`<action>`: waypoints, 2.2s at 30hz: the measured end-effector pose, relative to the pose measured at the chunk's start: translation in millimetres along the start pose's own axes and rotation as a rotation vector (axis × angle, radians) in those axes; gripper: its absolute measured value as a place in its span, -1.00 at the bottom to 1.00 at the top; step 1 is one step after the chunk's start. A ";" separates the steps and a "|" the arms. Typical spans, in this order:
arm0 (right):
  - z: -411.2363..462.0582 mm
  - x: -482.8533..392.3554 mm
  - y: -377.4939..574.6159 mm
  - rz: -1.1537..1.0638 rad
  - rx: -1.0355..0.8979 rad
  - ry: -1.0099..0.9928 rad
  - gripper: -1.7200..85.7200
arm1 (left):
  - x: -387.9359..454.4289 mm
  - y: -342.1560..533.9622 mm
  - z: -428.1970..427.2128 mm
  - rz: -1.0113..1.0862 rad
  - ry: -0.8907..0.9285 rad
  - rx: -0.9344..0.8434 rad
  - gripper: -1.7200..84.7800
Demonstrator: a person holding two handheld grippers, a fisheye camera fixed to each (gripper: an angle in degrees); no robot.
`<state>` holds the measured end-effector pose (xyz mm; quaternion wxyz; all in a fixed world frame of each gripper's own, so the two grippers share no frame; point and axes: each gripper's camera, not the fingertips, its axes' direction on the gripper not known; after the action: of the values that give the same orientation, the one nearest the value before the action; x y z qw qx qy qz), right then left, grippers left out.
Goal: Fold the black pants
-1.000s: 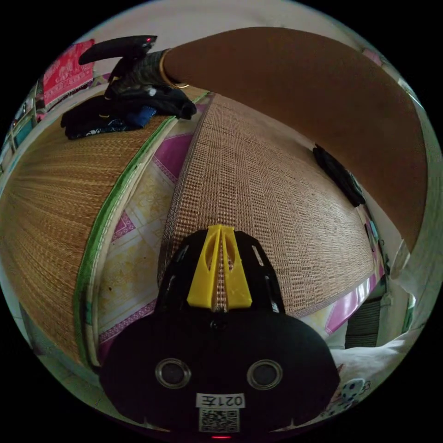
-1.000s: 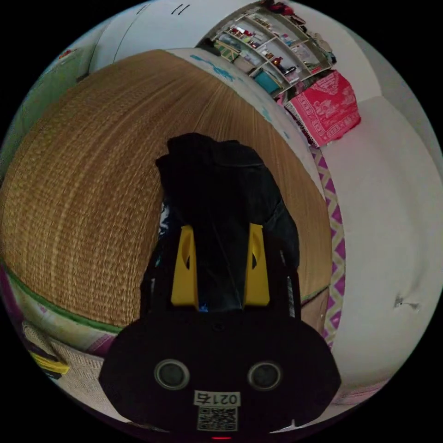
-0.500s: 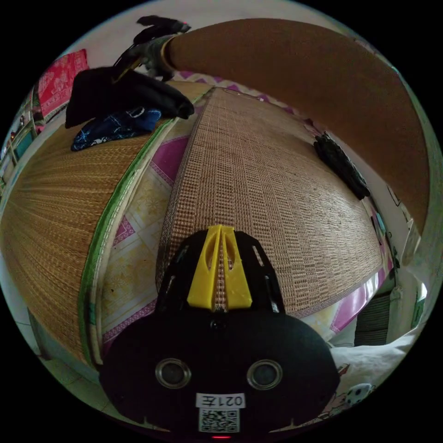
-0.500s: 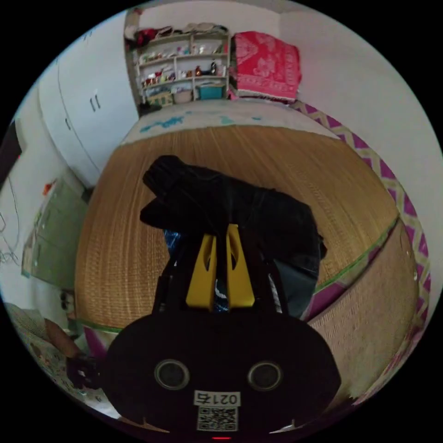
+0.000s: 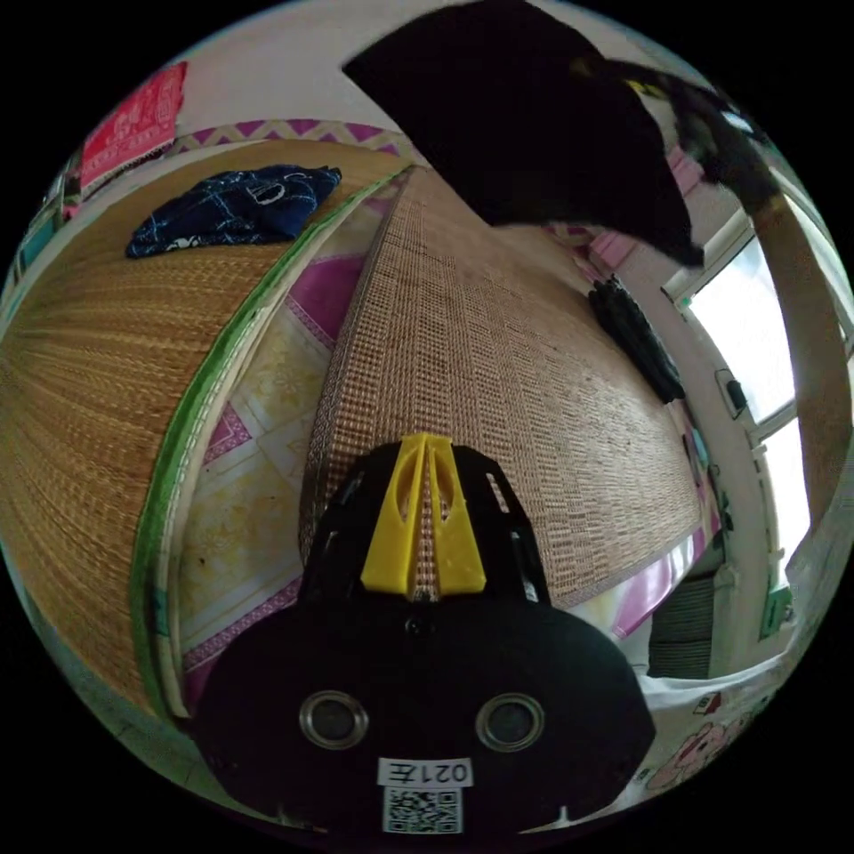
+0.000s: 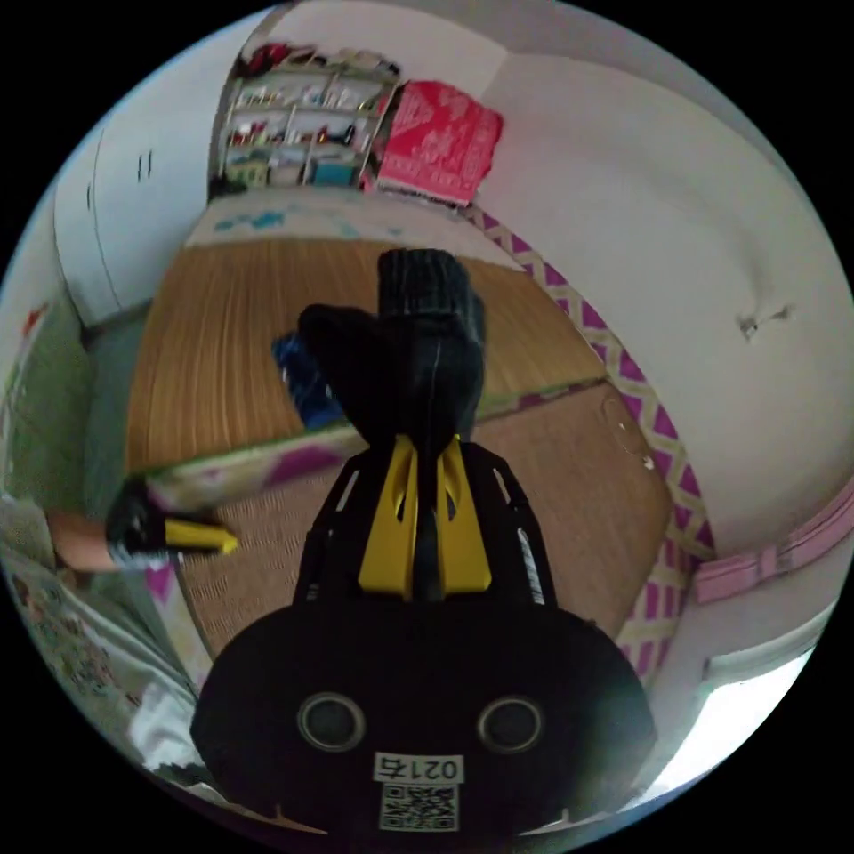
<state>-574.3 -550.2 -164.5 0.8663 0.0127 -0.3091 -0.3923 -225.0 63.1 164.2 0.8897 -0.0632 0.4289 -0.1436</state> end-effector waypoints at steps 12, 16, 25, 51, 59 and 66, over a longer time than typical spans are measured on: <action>52.8 -205.9 200.7 0.126 0.065 0.120 -0.76 | 5.1 74.5 -71.4 -0.007 0.099 0.061 -0.98; 63.6 -208.4 193.9 0.101 0.082 0.044 -0.67 | 1.3 90.4 -89.2 -0.042 0.136 0.077 -0.98; 132.5 -134.8 212.8 0.317 -0.047 -0.238 -0.77 | 16.9 103.5 -98.6 -0.030 0.132 0.067 -0.98; 86.1 113.9 950.7 1.574 0.214 -0.452 -0.88 | 177.1 41.3 -11.4 0.235 0.076 -0.012 -0.96; 19.8 98.6 885.7 1.352 0.223 0.022 -0.80 | 275.2 17.8 21.3 0.549 0.096 -0.013 -0.81; 129.8 87.1 785.8 0.903 -0.183 -0.135 -0.83 | 337.4 -10.5 66.3 0.659 0.075 0.007 -0.78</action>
<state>-73.7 -37.7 194.1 0.9258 -0.2253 -0.3037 -0.0017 24.1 -52.1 -43.3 0.8720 0.0874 0.4583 0.1480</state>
